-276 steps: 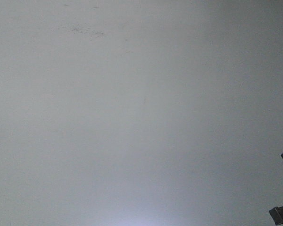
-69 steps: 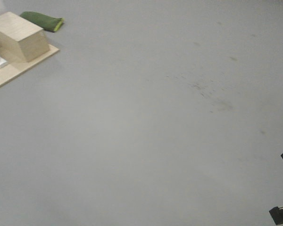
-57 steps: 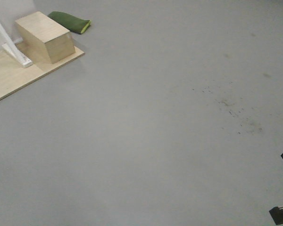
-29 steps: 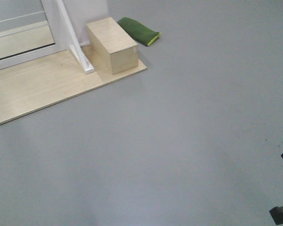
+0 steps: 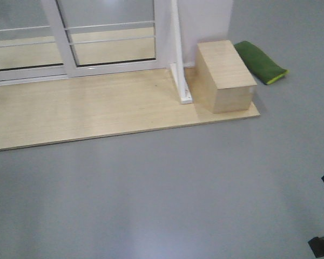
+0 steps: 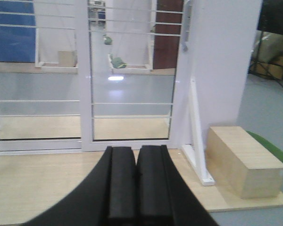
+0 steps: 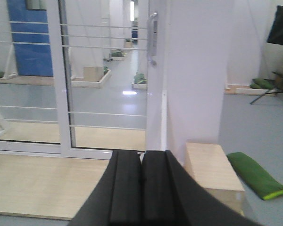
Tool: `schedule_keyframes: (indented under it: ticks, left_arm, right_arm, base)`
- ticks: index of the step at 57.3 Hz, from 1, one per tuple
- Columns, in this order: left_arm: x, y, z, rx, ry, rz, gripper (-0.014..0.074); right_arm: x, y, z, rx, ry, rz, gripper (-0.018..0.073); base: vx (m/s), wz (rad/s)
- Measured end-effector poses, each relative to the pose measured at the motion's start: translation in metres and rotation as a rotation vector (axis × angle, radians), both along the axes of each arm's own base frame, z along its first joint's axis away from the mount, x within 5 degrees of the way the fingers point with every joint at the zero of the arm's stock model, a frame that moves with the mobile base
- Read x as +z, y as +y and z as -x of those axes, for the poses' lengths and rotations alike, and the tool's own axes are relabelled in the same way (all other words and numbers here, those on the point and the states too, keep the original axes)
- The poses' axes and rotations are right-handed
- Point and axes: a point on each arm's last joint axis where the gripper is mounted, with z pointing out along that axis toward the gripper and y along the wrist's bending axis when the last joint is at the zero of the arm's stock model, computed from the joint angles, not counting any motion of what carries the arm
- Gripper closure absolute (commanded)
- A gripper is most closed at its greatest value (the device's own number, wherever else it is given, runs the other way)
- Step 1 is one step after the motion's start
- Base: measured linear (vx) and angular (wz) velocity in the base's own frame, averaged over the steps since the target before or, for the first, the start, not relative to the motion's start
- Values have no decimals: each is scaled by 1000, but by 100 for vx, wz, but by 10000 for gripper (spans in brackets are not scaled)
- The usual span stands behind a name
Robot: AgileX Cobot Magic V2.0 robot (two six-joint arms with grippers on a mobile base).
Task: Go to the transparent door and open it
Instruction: 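Drive the base up to the white-framed glass sliding door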
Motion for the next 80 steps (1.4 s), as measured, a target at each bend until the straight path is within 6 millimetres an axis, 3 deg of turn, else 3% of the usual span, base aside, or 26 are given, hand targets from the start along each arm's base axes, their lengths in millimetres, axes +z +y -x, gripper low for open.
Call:
schedule_keyframes:
  ticks: [22, 80]
  left_arm:
    - [0, 0, 0, 0, 0, 0, 594]
    - [0, 0, 0, 0, 0, 0, 594]
  right_arm:
    - [0, 0, 0, 0, 0, 0, 564]
    - [0, 0, 0, 0, 0, 0, 564]
  base:
    - [45, 42]
    - [47, -1]
